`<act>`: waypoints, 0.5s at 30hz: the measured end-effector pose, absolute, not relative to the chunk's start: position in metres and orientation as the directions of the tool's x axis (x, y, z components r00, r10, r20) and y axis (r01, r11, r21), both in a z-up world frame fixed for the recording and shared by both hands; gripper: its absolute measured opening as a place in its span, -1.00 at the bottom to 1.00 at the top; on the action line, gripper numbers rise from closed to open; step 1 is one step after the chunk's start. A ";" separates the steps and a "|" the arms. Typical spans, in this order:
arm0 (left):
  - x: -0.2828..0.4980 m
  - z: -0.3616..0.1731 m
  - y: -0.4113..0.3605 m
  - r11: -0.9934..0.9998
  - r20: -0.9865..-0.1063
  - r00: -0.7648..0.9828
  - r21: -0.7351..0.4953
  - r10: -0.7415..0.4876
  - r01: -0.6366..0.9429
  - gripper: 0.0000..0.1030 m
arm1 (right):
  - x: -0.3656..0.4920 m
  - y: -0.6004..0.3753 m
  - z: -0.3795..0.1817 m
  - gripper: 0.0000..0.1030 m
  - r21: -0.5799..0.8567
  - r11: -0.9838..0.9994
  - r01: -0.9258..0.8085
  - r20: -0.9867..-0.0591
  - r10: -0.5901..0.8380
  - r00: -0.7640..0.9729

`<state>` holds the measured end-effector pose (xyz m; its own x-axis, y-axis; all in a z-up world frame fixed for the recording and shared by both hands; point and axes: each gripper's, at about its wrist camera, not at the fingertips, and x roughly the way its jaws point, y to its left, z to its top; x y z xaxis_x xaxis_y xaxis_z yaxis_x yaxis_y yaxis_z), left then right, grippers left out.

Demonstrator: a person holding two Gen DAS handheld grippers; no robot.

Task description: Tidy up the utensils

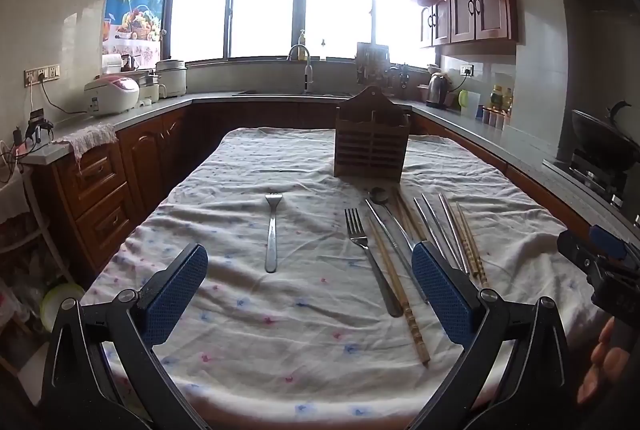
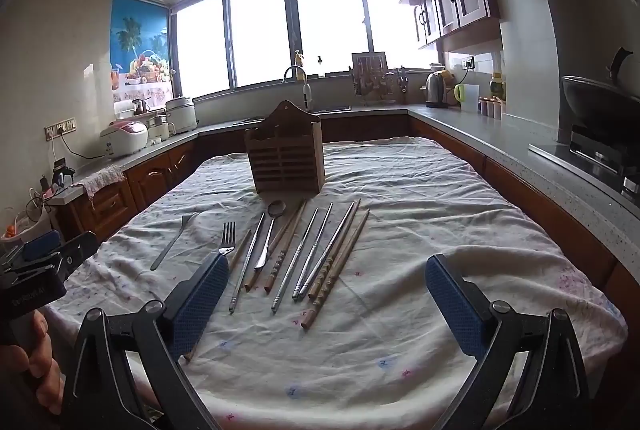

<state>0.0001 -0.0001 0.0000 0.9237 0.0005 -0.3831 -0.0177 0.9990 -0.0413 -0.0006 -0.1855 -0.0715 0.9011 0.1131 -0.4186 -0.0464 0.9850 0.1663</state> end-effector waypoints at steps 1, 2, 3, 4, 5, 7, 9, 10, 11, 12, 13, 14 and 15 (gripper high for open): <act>0.000 0.000 0.000 0.999 -0.383 0.924 -0.041 0.000 -0.018 1.00 | -0.001 -0.186 -0.071 0.93 0.167 0.985 -0.047 -0.418 0.114 0.901; 0.000 0.000 0.000 0.999 -0.384 0.924 -0.041 0.001 -0.018 1.00 | -0.001 -0.186 -0.071 0.93 0.166 0.985 -0.046 -0.418 0.113 0.901; 0.000 0.000 0.000 0.999 -0.383 0.924 -0.041 0.001 -0.018 1.00 | -0.001 -0.186 -0.071 0.93 0.167 0.985 -0.047 -0.418 0.114 0.901; 0.000 0.000 0.001 0.999 -0.383 0.924 -0.042 -0.001 -0.016 1.00 | -0.001 -0.186 -0.071 0.93 0.168 0.985 -0.047 -0.419 0.115 0.901; 0.000 0.000 0.001 0.999 -0.383 0.924 -0.042 -0.002 -0.016 1.00 | -0.001 -0.186 -0.071 0.93 0.169 0.985 -0.048 -0.419 0.115 0.901; 0.000 -0.001 0.000 0.999 -0.382 0.924 -0.042 -0.001 -0.016 1.00 | -0.001 -0.186 -0.071 0.93 0.171 0.984 -0.048 -0.419 0.117 0.901; 0.000 0.000 0.000 0.999 -0.382 0.924 -0.041 -0.001 -0.016 1.00 | -0.001 -0.186 -0.070 0.93 0.170 0.984 -0.047 -0.418 0.115 0.901; 0.000 -0.001 0.000 0.999 -0.382 0.924 -0.039 0.001 -0.017 1.00 | -0.001 -0.186 -0.070 0.93 0.171 0.984 -0.047 -0.418 0.116 0.901; 0.000 -0.001 -0.001 0.999 -0.382 0.924 -0.038 0.001 -0.016 1.00 | -0.001 -0.186 -0.070 0.93 0.173 0.984 -0.047 -0.417 0.117 0.901; 0.000 -0.001 -0.001 0.999 -0.381 0.925 -0.037 0.001 -0.016 1.00 | -0.001 -0.186 -0.070 0.93 0.173 0.984 -0.047 -0.417 0.116 0.902; 0.000 -0.001 -0.001 0.999 -0.381 0.925 -0.036 0.000 -0.015 1.00 | -0.001 -0.186 -0.070 0.93 0.174 0.984 -0.046 -0.416 0.116 0.902; 0.003 0.003 -0.005 0.999 -0.380 0.925 -0.035 -0.001 -0.014 1.00 | -0.001 -0.185 -0.069 0.93 0.174 0.984 -0.046 -0.417 0.116 0.902; 0.001 0.001 -0.002 0.999 -0.381 0.925 -0.035 0.000 -0.014 1.00 | -0.002 -0.186 -0.070 0.93 0.174 0.984 -0.047 -0.417 0.116 0.902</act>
